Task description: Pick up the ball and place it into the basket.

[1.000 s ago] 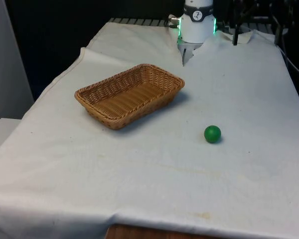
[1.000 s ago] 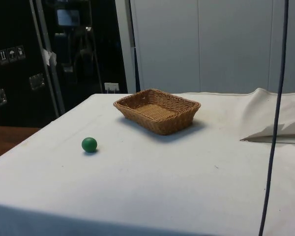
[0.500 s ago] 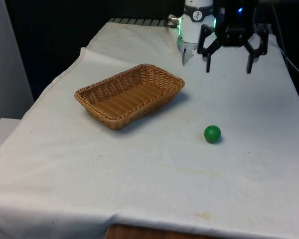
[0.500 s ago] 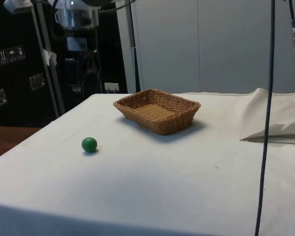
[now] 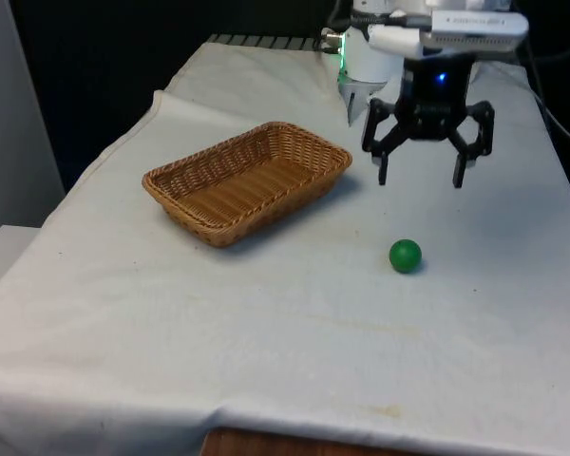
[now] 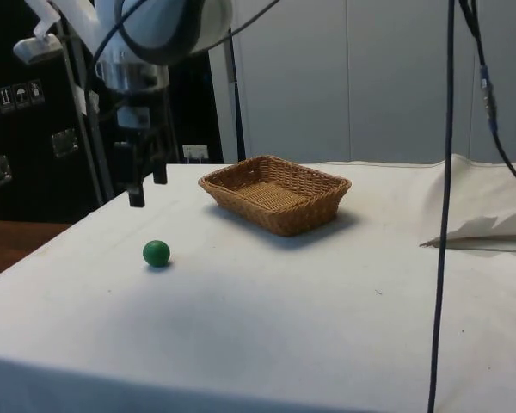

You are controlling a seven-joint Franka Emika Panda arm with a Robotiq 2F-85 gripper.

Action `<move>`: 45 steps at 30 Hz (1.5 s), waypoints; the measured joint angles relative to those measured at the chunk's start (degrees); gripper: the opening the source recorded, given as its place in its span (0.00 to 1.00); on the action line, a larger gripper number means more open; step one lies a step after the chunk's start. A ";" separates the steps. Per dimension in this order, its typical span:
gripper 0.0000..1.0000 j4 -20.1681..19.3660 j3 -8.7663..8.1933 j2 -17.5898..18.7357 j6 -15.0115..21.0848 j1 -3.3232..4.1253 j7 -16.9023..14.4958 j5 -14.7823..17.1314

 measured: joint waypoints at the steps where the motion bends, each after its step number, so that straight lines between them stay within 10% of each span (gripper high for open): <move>1: 1.00 0.34 0.00 0.57 0.11 -0.06 -0.17 0.06; 41: 1.00 4.70 0.57 13.52 7.10 -0.80 -3.78 3.67; 45: 0.73 4.70 0.57 13.52 7.10 -0.80 -3.78 3.67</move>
